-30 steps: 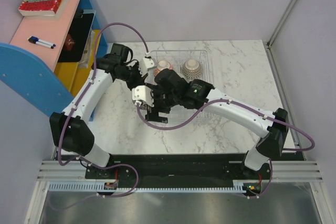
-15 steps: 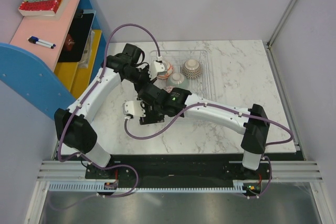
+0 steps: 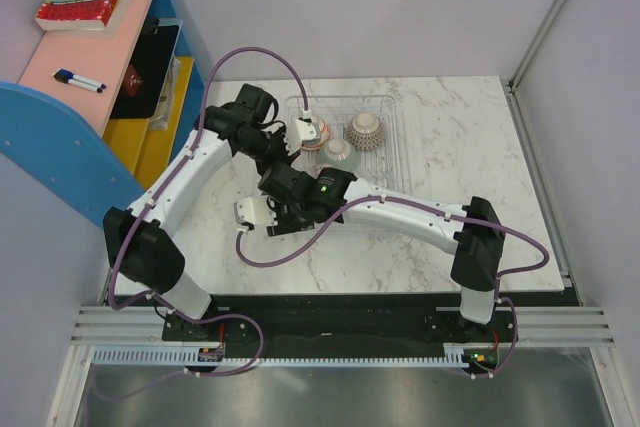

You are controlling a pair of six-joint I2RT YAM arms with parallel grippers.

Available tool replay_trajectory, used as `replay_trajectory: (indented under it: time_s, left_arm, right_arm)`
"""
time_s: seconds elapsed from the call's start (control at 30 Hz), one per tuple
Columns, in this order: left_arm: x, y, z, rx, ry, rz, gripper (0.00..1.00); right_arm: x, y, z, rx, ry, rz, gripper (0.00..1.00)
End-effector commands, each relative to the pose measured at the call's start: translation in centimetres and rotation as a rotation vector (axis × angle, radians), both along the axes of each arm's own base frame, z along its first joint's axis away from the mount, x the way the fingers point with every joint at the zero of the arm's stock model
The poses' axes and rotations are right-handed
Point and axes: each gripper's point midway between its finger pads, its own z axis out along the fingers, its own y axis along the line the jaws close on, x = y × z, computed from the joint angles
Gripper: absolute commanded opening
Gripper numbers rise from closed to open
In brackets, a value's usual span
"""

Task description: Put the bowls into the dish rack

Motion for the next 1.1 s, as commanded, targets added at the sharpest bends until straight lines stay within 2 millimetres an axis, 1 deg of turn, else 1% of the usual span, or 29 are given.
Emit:
replay_trajectory:
  time_s: [0.0, 0.07, 0.2, 0.37, 0.57, 0.67, 0.77, 0.93, 0.97, 1.0, 1.07]
  left_arm:
    - [-0.1, -0.5, 3.1, -0.051, -0.055, 0.010, 0.02]
    - [-0.1, -0.5, 3.1, -0.053, -0.054, 0.008, 0.02]
    - [-0.1, -0.5, 2.9, -0.049, -0.048, 0.010, 0.02]
    - [-0.2, -0.6, 2.7, -0.050, -0.040, 0.007, 0.02]
    - [-0.2, -0.6, 2.5, -0.046, -0.035, 0.007, 0.02]
    - [-0.2, -0.7, 2.3, -0.048, -0.027, 0.007, 0.02]
    - [-0.2, -0.7, 2.1, -0.047, -0.021, 0.007, 0.02]
    - [-0.3, -0.7, 2.1, -0.047, -0.017, 0.006, 0.02]
    - [-0.3, -0.8, 2.1, -0.048, -0.018, 0.005, 0.02]
    - [-0.4, -0.8, 2.0, -0.049, -0.013, 0.006, 0.02]
    - [-0.4, -0.8, 1.8, -0.046, -0.006, 0.006, 0.02]
  right_arm:
    - [0.5, 0.4, 1.2, 0.004, -0.030, 0.004, 0.47]
    - [0.5, 0.3, 1.0, 0.000, -0.029, 0.004, 0.42]
    - [0.4, 0.5, 1.0, 0.005, -0.025, 0.009, 0.42]
    - [-0.3, 1.0, 1.0, 0.015, -0.015, 0.027, 0.41]
    - [-0.7, 1.1, 0.8, 0.017, 0.004, 0.035, 0.35]
    - [-1.1, 1.5, 0.8, 0.030, 0.014, 0.044, 0.34]
    - [-1.5, 1.9, 0.9, 0.034, 0.015, 0.057, 0.31]
    - [-1.6, 1.7, 0.3, 0.021, 0.016, 0.054, 0.17]
    - [-1.5, 1.7, 0.2, 0.019, 0.016, 0.053, 0.06]
    - [-1.5, 1.7, 0.1, 0.017, 0.014, 0.051, 0.00]
    - [-1.4, 1.7, 0.1, 0.017, 0.007, 0.046, 0.00]
